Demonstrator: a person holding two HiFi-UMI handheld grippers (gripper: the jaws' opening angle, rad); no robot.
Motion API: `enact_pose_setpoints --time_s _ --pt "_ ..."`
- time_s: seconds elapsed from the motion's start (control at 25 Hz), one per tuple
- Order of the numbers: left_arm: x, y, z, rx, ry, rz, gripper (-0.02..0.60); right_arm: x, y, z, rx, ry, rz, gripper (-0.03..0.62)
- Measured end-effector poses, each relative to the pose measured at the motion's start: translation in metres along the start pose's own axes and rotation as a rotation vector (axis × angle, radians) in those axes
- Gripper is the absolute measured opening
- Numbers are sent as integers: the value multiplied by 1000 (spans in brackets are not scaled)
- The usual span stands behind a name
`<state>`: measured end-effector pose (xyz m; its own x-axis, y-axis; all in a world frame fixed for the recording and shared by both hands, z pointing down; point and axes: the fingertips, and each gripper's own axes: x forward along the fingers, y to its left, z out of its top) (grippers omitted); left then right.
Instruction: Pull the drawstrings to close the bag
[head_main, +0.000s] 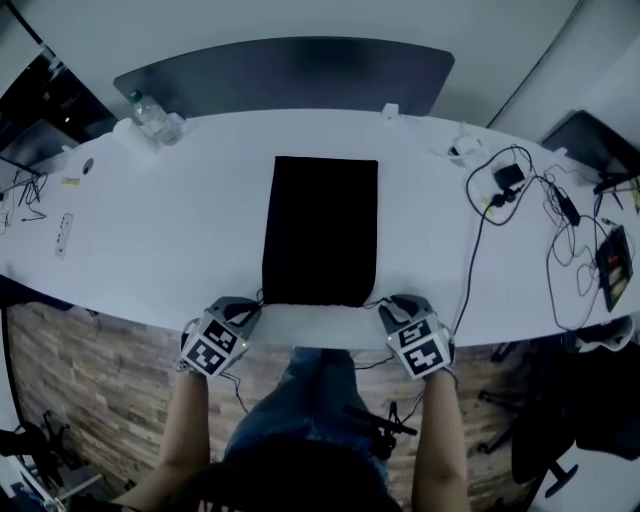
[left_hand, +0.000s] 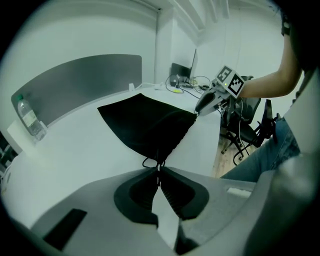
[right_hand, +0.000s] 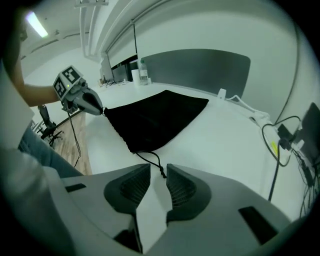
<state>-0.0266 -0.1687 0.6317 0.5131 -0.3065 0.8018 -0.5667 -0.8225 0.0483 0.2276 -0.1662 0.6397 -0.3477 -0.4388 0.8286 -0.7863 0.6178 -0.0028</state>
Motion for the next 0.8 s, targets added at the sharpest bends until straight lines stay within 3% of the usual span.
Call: enact_pose_setpoints --time_s 0.32,0.4,0.44,0.68,0.8 --pt "-11 11 8 -67 -37 47 17 18 4 -1 -101 117 96 86" --pt "-12 14 10 -79 -49 57 17 18 5 -1 -118 128 89 76" --pt "-13 16 11 -83 -56 61 17 19 6 -1 -136 132 78 6" --pt "-16 19 17 -84 -88 48 17 20 7 -3 -201 152 35 5" --pt "-15 17 19 -73 -87 36 17 20 9 -2 -284 177 29 5"
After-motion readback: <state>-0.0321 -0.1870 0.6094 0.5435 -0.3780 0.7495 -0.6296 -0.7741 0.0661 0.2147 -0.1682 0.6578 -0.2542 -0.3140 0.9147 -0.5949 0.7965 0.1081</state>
